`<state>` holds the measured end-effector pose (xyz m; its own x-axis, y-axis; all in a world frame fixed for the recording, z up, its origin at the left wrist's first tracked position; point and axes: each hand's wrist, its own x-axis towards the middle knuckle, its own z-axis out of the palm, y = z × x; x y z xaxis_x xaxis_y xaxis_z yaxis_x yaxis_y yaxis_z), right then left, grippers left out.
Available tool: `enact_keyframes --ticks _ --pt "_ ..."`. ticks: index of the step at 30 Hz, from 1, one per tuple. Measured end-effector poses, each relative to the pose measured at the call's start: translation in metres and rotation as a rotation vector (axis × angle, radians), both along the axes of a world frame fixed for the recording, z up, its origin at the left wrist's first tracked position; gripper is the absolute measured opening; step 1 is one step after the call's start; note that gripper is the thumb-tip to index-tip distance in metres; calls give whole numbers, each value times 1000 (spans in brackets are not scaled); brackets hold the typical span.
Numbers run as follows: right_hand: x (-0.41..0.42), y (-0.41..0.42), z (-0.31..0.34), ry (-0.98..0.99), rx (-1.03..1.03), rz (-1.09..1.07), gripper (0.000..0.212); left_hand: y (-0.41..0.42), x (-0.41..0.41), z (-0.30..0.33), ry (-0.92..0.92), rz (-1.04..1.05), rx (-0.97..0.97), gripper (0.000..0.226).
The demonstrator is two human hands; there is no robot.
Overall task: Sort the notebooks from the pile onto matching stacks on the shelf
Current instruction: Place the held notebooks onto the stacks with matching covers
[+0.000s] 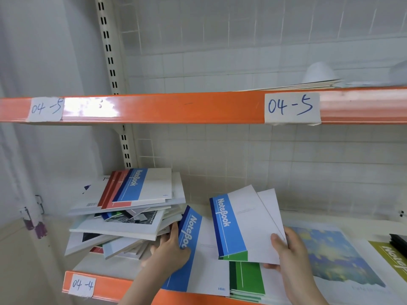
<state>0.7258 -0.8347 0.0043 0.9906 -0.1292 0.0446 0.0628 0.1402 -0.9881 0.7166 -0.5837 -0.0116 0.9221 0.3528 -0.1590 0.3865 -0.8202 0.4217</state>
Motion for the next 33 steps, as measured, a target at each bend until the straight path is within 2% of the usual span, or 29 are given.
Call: enact_keyframes --ticks 5,10,14,20,30,33 --pt "4 -1 -2 18 33 4 20 -1 4 3 23 4 -93 77" --pt "3 -2 -2 11 78 10 20 -13 10 -3 47 82 49 56" --pt "1 -4 -3 10 113 13 19 -14 1 -6 -44 62 138 54" --pt "-1 -7 -1 12 208 -12 18 -13 -12 -20 -171 43 145 64" --pt "0 -10 -7 18 246 -18 18 -18 -23 -15 -274 91 113 36" --pt "-1 -8 -7 0 212 -27 20 -19 -27 -15 -314 89 129 36"
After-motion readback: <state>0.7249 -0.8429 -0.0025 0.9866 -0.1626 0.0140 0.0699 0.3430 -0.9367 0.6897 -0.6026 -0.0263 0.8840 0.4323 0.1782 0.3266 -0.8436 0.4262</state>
